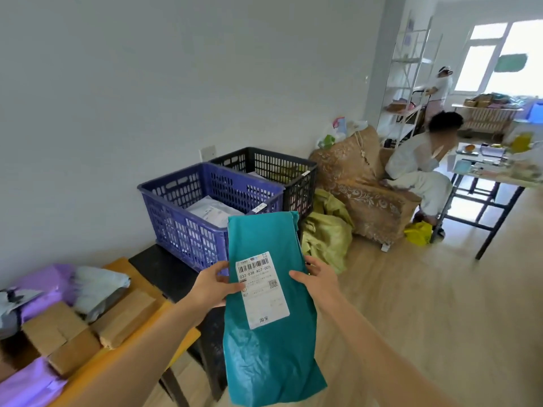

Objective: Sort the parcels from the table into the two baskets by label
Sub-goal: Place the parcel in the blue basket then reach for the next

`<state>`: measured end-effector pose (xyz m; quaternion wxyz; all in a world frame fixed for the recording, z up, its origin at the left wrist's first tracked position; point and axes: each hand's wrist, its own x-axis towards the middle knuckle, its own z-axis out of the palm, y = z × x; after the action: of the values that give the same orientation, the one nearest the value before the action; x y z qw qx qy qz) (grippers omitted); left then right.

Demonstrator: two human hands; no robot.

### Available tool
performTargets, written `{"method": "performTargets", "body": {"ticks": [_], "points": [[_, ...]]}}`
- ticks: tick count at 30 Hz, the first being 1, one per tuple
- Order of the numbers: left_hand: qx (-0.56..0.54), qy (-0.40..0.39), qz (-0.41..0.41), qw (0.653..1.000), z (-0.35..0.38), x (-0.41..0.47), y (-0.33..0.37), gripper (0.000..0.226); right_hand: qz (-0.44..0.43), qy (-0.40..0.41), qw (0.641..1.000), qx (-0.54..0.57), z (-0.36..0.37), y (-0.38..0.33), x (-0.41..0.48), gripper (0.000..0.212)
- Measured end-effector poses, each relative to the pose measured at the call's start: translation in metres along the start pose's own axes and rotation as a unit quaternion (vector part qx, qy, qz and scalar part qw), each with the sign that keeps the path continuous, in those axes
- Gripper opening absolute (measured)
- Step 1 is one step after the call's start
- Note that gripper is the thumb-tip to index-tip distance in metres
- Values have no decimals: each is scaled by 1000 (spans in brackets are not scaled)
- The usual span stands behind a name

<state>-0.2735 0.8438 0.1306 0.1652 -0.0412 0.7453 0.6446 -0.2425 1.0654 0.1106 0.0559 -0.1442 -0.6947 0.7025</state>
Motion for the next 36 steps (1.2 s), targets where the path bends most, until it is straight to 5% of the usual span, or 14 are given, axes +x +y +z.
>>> {"method": "performTargets", "body": {"ticks": [15,36], "points": [[-49,36,6,998,24,172,72,47,-24,-72,995,-63,-9,-61,210,41],[-91,281,-87,951,-15,318,133,37,10,-337,937,-87,101,-106,457,15]]}}
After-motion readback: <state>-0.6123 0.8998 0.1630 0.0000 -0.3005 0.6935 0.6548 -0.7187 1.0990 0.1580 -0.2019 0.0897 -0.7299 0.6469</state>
